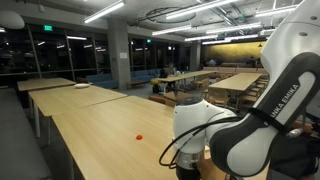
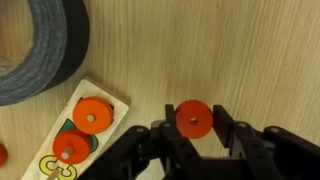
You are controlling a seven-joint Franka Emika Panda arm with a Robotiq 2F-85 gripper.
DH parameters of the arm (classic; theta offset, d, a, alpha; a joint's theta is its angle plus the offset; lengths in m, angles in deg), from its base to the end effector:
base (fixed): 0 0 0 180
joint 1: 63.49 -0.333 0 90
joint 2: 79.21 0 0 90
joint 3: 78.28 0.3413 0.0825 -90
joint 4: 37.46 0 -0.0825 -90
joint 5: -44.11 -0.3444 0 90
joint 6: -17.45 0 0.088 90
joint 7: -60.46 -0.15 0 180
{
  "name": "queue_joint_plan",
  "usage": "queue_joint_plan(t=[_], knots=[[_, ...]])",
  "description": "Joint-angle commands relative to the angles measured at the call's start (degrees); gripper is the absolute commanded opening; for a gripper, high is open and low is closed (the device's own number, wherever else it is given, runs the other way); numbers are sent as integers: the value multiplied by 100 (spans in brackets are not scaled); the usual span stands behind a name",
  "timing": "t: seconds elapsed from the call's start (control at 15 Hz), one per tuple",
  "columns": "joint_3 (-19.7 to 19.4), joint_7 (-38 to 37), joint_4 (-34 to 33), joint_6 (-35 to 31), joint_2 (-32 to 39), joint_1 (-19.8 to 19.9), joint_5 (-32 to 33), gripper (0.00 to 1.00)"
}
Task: Remove the orange ring from the wooden platform
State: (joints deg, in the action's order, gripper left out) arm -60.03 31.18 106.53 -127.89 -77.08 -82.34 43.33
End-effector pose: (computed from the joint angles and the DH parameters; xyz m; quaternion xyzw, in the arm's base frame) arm 0.3518 0.2670 0.2807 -0.9980 -0.0625 0.0102 0.0049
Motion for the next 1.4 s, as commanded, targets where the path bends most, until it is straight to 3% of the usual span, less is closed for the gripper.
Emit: queue_joint_plan(t=[0.0,0.27,0.33,0.47,0.67,0.93,1.33], knots=[[-10,-268,-95,-158,165,-71,300,17],[-76,-400,-140,-177,276,-82,521,22],[-90,-428,-147,-178,296,-84,543,67],[-121,-479,-173,-172,325,-83,601,74],[-163,-517,-219,-142,327,-76,631,97],[-227,-235,-403,206,47,3,561,100],[-474,591,-663,1068,-1056,394,463,100]])
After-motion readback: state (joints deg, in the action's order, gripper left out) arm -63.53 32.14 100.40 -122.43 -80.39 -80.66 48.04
